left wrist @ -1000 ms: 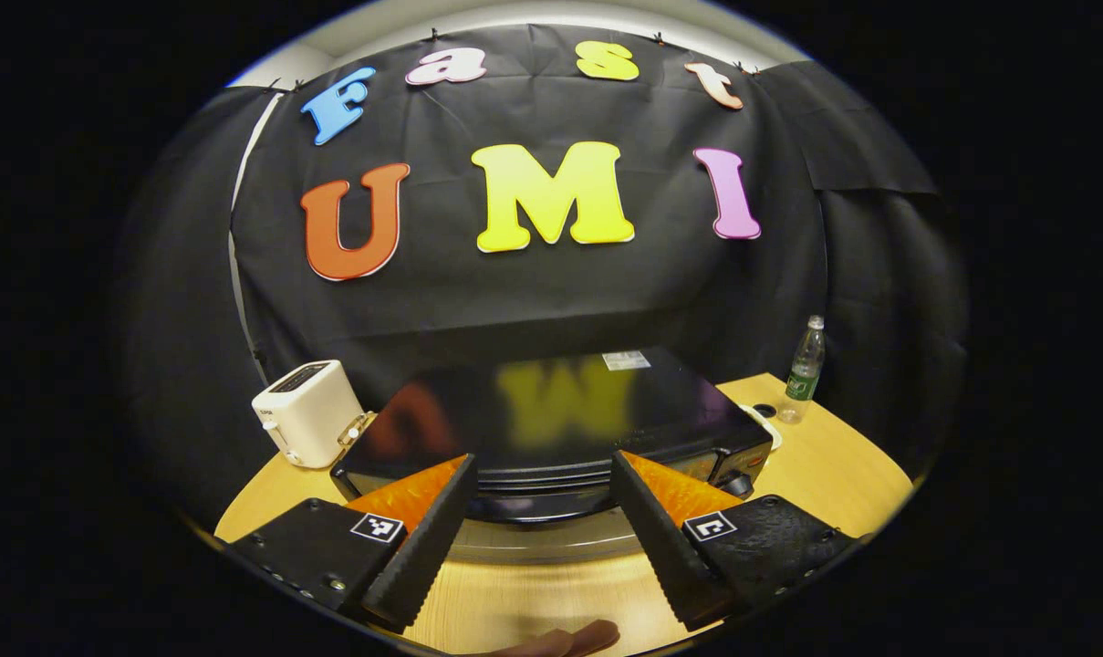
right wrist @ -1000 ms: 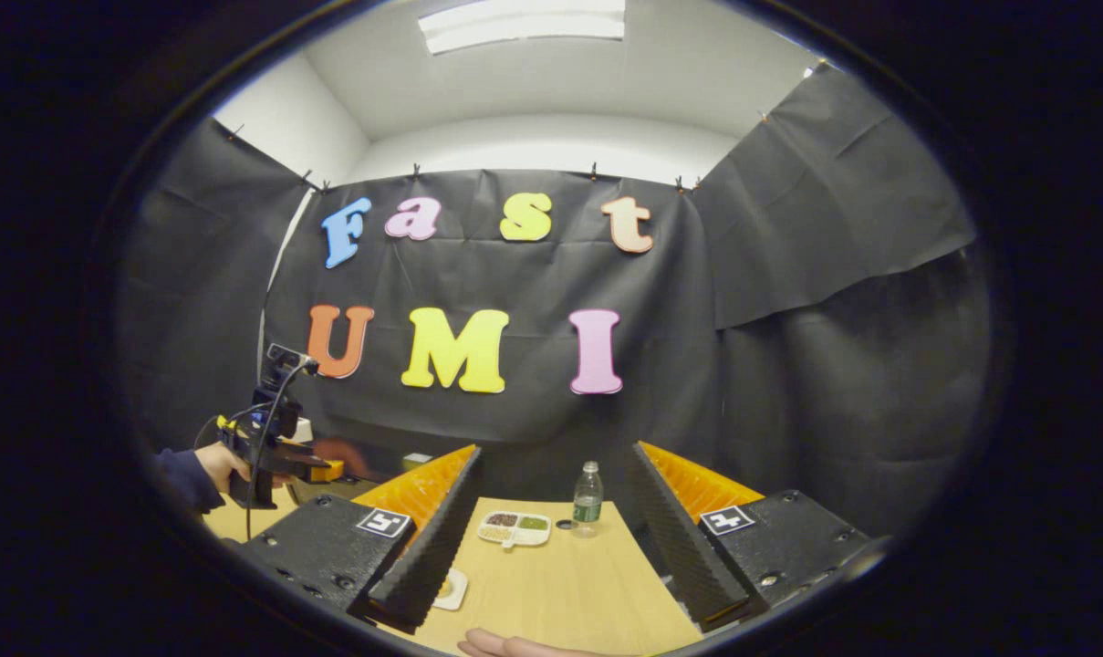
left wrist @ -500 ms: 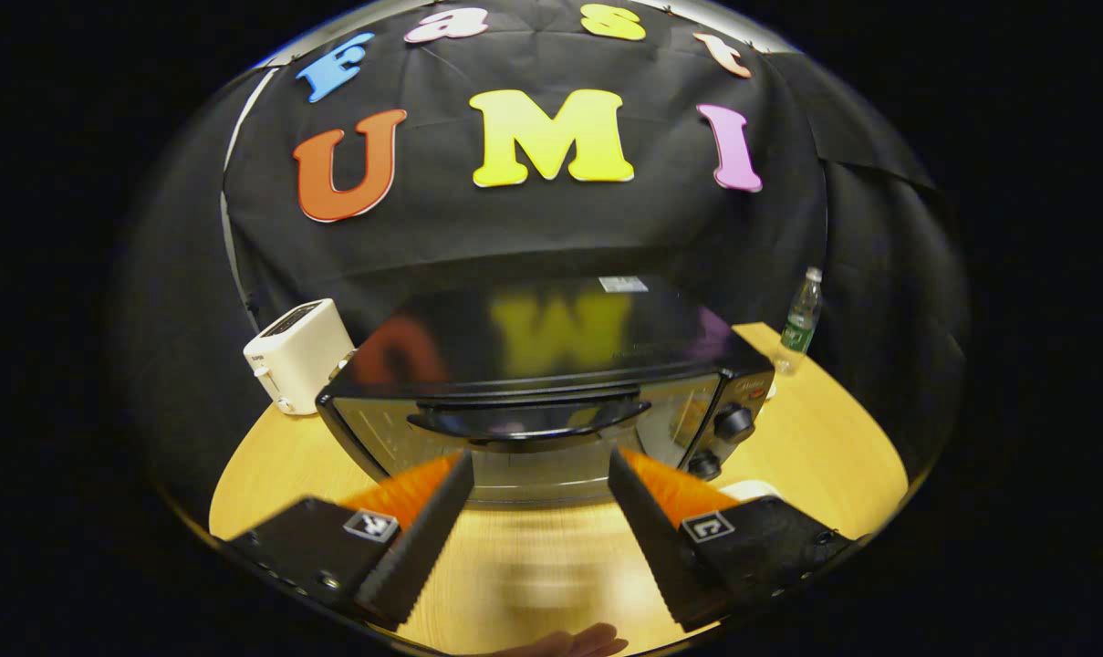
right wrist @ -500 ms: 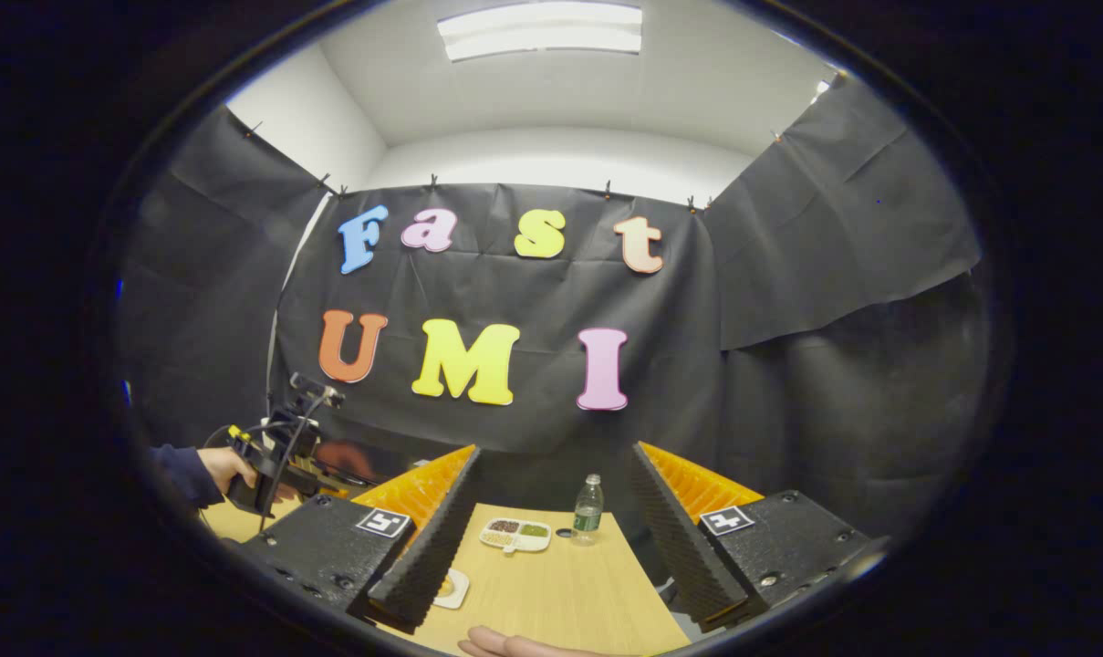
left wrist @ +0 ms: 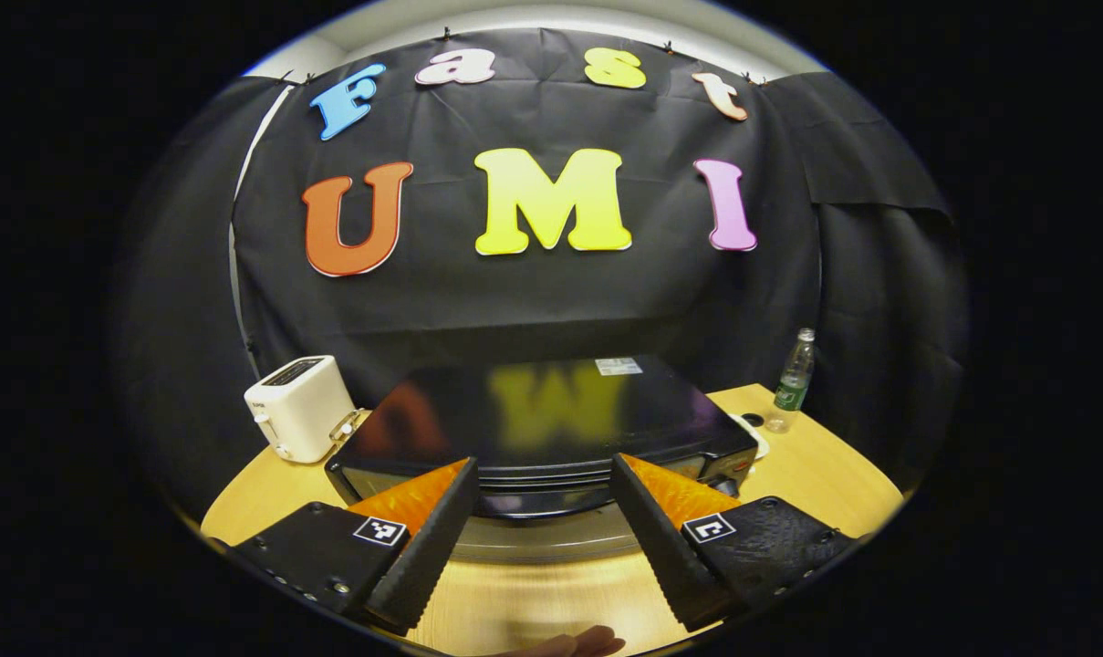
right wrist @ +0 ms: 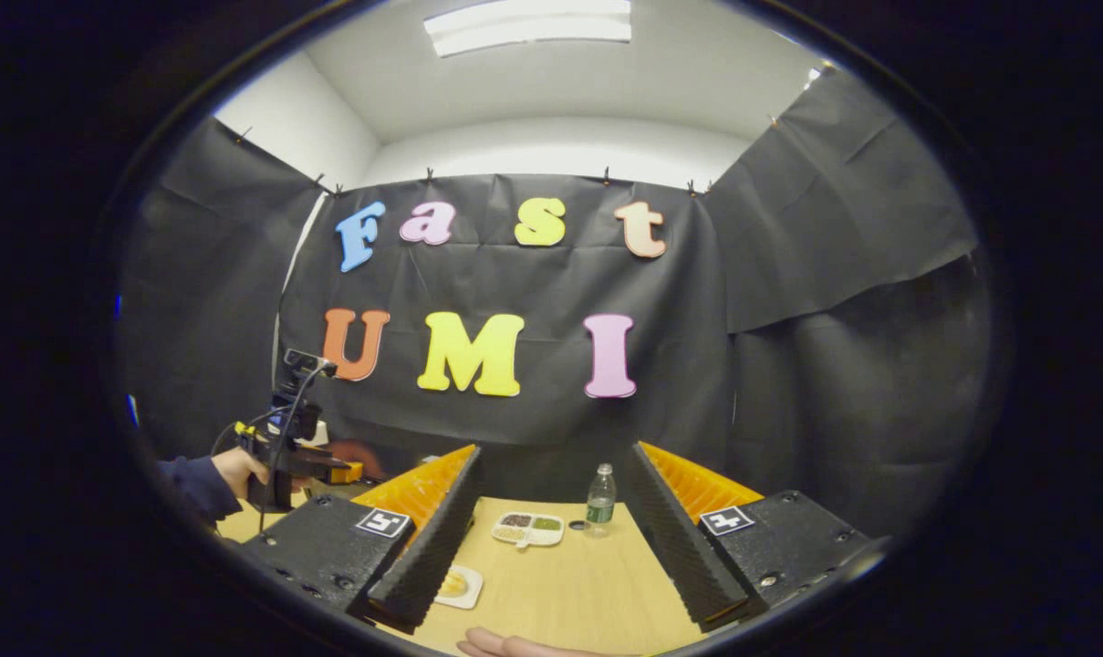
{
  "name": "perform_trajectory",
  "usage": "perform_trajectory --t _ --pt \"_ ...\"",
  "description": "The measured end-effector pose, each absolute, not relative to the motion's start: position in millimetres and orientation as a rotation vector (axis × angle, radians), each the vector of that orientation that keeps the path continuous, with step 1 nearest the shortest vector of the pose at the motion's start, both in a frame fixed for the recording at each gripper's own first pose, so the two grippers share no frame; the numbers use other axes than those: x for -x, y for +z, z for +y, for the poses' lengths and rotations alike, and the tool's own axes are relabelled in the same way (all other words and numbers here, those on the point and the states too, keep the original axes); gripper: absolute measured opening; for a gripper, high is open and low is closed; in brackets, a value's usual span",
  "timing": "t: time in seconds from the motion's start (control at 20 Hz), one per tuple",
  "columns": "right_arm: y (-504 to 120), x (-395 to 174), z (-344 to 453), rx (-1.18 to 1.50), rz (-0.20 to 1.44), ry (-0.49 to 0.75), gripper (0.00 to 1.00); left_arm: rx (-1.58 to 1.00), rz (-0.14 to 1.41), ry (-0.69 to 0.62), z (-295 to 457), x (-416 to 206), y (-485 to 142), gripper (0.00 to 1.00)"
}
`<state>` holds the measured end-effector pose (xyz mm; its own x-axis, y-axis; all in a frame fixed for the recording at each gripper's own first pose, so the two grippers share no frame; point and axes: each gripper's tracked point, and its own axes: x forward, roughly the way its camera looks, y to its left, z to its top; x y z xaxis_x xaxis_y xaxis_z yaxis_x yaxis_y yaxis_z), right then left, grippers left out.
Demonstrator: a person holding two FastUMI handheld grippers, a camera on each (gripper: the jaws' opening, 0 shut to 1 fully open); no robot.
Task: Open the electric oven with the left hand, put the food in, and close the electric oven.
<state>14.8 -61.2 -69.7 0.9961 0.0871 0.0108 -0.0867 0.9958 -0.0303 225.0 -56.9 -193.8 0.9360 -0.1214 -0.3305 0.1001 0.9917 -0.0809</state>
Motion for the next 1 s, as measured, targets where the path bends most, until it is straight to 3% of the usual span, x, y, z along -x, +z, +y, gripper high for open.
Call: perform_trajectory --t 0.2,0.25,0.3,0.45,0.5,0.55,0.6,0.65,0.7,0.75,0.85,0.9,0.95,1.0 --pt "-72.8 -15.2 -73.3 0.049 0.001 0.068 0.98 0.063 0.392 -0.096 -60.2 -226.0 -205.6 0.95" --pt "-71.6 -13.0 -74.8 0.050 -0.006 0.067 0.98 0.064 0.400 -0.101 -59.2 -224.1 -203.2 0.87" --pt "-68.3 -11.2 -74.9 0.050 -0.015 0.069 0.98 0.080 0.417 -0.106 -59.2 -218.9 -205.2 1.00" --pt "-63.6 -0.1 -77.0 0.046 -0.036 0.068 0.97 0.084 0.462 -0.131 -59.8 -197.9 -213.8 0.97" --pt "-62.0 3.2 -75.6 0.048 -0.039 0.071 0.97 0.090 0.514 -0.140 -62.9 -189.3 -231.6 0.96" --pt "-59.8 5.4 -73.4 0.052 -0.044 0.073 0.97 0.105 0.609 -0.144 -65.2 -174.0 -258.0 0.86" --pt "-56.9 7.6 -71.9 0.056 -0.049 0.075 0.97 0.113 0.680 -0.144 -67.9 -162.1 -289.3 0.95" --pt "-55.0 9.5 -70.1 0.058 -0.053 0.076 0.97 0.085 0.732 -0.097 -58.1 -146.9 -308.4 0.95" --pt "-51.9 12.0 -67.0 0.058 -0.058 0.081 0.97 0.087 0.710 -0.132 -64.7 -140.5 -318.9 0.84" --pt "-50.0 13.8 -63.9 0.060 -0.063 0.086 0.97 0.085 0.697 -0.135 -63.4 -135.3 -323.5 0.96" --pt "-47.0 16.5 -56.8 0.062 -0.069 0.097 0.97 0.109 0.685 -0.134 -62.1 -130.6 -321.7 0.98" --pt "-45.5 17.3 -52.3 0.058 -0.069 0.105 0.97 0.123 0.690 -0.132 -62.0 -127.3 -323.2 0.87" --pt "-46.6 17.0 -47.7 0.054 -0.067 0.113 0.97 0.122 0.698 -0.135 -62.8 -125.0 -324.6 0.98" --pt "-47.5 17.3 -43.5 0.052 -0.063 0.120 0.97 0.108 0.718 -0.140 -63.2 -118.5 -328.2 0.97"
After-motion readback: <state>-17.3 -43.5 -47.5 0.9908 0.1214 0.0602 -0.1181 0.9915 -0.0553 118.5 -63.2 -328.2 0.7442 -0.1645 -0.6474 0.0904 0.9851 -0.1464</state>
